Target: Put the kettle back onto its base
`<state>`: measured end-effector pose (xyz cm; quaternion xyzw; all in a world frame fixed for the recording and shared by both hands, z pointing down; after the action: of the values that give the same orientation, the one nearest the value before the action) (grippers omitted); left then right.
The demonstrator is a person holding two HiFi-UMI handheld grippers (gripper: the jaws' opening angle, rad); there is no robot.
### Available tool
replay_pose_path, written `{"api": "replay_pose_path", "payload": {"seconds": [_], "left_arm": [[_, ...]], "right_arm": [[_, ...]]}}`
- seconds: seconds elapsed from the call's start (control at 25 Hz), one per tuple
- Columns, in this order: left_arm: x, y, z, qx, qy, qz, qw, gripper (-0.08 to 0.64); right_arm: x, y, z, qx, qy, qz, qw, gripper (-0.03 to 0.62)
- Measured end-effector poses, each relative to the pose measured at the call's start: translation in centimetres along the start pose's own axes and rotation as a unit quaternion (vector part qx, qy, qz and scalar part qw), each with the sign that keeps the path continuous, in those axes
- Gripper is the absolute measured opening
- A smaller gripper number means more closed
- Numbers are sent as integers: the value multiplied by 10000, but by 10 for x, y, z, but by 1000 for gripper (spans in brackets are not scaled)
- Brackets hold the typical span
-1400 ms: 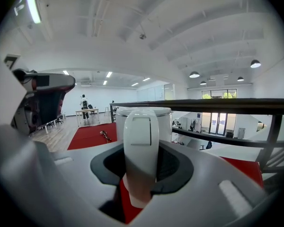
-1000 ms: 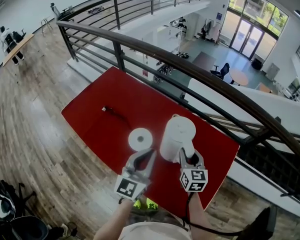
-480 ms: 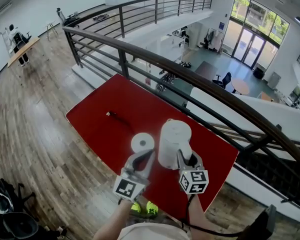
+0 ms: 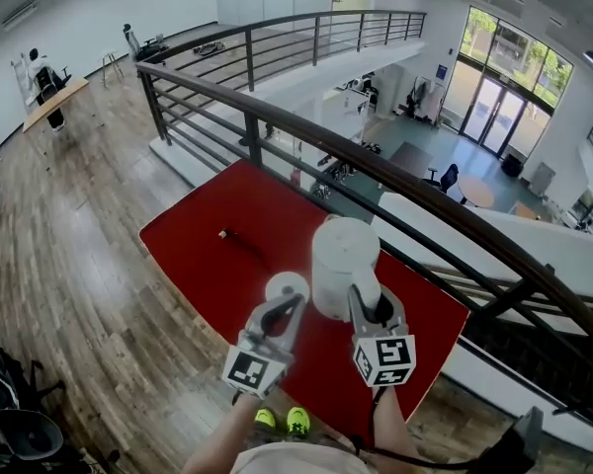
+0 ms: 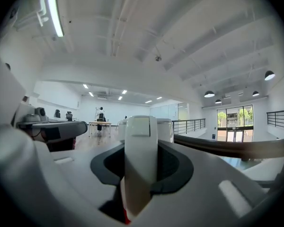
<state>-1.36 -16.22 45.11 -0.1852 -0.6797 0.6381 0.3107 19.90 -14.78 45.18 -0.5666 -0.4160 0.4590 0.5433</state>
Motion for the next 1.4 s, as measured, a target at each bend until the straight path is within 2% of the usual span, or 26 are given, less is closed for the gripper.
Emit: {"api": "replay_pose_path", "payload": {"seconds": [0.16, 0.4, 0.56, 0.92, 1.4], "left_arm": [[2, 15, 3, -73, 1, -165, 9998, -8], [13, 26, 9, -154, 38, -272, 9995, -8], [18, 30, 13, -280, 48, -222, 9994, -8], [22, 35, 11, -249, 117, -201, 9994, -8], [16, 37, 14, -621, 383, -82, 9973, -8]], "right_arm": [[1, 18, 8, 58, 53, -110, 9999, 123], [5, 25, 21, 4, 65, -264, 9996, 123], [5, 29, 26, 9, 79, -303, 9995, 123], [6, 30, 36, -74, 249, -371, 9990, 124], [-12, 29, 44, -24, 617, -439, 9971, 124]]}}
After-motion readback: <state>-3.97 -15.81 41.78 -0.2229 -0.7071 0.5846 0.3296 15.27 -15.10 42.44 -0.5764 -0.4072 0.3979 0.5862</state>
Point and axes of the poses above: the fingertips, and each gripper's own axes: x backward along the fingers, z to its left, y out of its top, the point moved 10 cm from there along x, backward along the fingers
